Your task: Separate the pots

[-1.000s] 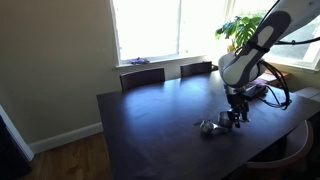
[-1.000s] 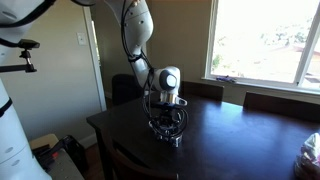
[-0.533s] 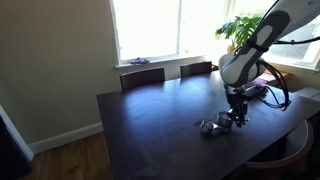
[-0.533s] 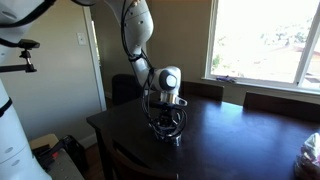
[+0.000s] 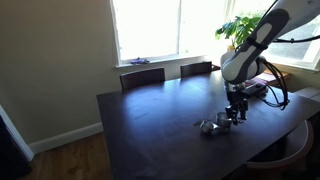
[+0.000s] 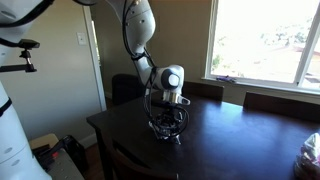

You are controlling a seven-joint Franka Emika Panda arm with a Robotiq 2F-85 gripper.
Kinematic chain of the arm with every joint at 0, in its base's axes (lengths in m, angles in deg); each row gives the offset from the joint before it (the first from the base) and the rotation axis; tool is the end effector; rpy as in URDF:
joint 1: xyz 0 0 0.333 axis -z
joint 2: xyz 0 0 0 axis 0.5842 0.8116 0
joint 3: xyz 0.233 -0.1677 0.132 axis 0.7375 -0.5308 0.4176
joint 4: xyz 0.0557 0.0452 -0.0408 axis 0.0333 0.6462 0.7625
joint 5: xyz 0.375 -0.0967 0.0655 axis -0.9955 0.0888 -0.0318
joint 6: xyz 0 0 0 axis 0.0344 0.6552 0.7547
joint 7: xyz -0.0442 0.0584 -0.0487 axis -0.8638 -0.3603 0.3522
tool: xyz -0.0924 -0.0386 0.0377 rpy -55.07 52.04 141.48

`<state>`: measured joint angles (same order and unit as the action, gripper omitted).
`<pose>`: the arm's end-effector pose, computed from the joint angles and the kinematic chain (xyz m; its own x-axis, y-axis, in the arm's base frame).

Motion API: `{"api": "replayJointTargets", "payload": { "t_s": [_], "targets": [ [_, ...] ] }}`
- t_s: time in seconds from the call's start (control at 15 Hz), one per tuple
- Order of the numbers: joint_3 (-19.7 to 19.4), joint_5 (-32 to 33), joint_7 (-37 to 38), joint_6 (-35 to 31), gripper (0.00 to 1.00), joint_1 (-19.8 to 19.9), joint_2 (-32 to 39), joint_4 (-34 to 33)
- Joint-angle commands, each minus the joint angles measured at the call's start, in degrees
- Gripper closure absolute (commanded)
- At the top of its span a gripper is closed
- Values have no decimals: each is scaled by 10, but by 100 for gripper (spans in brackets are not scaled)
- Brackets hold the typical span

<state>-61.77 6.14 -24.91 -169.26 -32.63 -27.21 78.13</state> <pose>0.5463 -0.0797 0.0945 0.9381 0.0189 -0.3459 0.0498 -0.9955 0.0808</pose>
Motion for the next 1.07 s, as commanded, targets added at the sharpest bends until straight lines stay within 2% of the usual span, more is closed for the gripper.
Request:
{"api": "replayJointTargets", "payload": {
  "t_s": [0.0, 0.33, 0.4, 0.47, 0.53, 0.6, 0.73, 1.0],
  "targets": [
    [12, -17, -10, -7, 1, 16, -11, 1],
    [16, -21, -6, 6, 0, 12, -5, -7],
    [18, -21, -8, 4, 6, 13, -4, -7],
    [19, -22, -8, 2, 22, 12, -3, -8],
    [20, -22, -8, 1, 30, 12, 0, -11],
    [22, -23, -8, 0, 33, 13, 3, -13],
    [23, -23, -9, 1, 47, 14, 5, -15],
    [23, -25, -9, 0, 45, 14, 14, -22]
  ]
}}
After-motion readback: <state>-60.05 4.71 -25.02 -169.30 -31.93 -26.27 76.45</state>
